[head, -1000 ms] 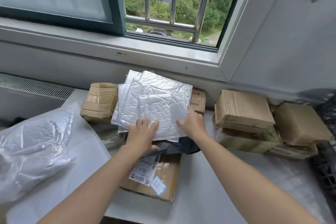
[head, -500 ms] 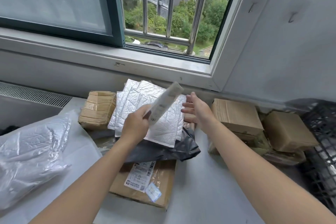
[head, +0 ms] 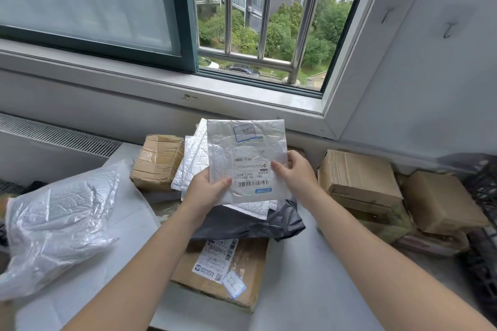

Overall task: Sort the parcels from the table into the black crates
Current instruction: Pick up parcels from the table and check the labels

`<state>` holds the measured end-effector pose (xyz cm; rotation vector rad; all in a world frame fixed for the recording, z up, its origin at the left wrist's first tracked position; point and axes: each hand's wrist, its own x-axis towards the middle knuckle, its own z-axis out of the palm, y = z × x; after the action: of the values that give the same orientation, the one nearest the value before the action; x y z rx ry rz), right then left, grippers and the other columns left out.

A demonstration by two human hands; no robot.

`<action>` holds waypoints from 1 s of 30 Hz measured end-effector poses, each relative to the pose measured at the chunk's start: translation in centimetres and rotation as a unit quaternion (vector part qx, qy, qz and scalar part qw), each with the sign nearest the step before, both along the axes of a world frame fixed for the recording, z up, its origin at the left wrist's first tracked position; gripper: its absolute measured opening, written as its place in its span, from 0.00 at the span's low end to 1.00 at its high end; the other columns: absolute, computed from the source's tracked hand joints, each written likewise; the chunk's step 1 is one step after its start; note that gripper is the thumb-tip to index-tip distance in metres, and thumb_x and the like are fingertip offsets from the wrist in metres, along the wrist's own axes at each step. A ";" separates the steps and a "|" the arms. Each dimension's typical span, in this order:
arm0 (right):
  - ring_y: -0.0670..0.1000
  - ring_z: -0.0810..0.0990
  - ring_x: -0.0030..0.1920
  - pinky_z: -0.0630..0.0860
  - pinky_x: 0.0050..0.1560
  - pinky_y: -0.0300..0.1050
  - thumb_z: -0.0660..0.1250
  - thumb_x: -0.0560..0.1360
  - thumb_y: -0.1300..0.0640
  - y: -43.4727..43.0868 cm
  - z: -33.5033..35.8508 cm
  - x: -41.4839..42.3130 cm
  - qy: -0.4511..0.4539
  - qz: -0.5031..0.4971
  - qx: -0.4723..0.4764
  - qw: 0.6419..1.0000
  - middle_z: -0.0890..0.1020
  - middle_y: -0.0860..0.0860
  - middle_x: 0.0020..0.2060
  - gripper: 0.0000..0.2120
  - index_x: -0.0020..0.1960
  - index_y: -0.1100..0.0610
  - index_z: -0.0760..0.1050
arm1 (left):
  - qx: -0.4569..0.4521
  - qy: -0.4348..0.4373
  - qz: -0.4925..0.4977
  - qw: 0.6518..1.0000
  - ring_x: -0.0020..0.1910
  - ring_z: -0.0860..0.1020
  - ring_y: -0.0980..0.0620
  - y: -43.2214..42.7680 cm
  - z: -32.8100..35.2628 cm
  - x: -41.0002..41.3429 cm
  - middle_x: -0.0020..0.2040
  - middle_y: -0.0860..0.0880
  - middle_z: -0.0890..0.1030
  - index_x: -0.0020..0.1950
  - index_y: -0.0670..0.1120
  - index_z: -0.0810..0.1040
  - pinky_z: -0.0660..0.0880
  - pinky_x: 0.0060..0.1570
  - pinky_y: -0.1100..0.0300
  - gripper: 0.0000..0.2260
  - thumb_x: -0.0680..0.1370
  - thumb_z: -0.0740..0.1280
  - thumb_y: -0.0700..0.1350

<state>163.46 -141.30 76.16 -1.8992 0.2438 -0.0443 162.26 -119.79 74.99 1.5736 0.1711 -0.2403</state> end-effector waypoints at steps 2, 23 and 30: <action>0.47 0.80 0.41 0.72 0.28 0.30 0.70 0.78 0.55 0.0 0.1 -0.1 -0.010 -0.001 -0.017 1.000 0.81 0.52 0.46 0.05 0.48 0.53 0.74 | -0.006 -0.003 0.000 1.000 0.53 0.83 0.45 0.2 0.0 -0.1 0.53 0.46 0.84 0.55 0.47 0.79 0.80 0.55 0.47 0.09 0.77 0.71 0.37; 0.62 0.48 0.78 0.49 0.69 0.76 0.68 0.71 0.32 -11.1 -1.8 -1.7 0.146 -0.016 -0.540 0.829 0.53 0.53 0.78 0.40 0.77 0.42 0.56 | 0.096 -0.013 -0.007 0.995 0.48 0.80 0.56 -4.8 -1.9 1.0 0.50 0.54 0.81 0.59 0.49 0.76 0.76 0.44 0.63 0.14 0.77 0.69 0.34; 0.58 0.55 0.76 0.56 0.70 0.72 0.67 0.74 0.37 -14.3 -2.5 -3.3 0.153 -0.002 -0.515 0.843 0.59 0.53 0.76 0.37 0.78 0.46 0.57 | 0.136 -0.015 -0.033 0.990 0.50 0.81 0.53 -6.4 -1.8 1.2 0.56 0.48 0.82 0.58 0.47 0.77 0.76 0.42 0.61 0.12 0.78 0.69 0.35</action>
<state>160.14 -155.61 73.67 -2.9914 0.5097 0.1635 163.42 -126.19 73.15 1.8542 0.1314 -0.2534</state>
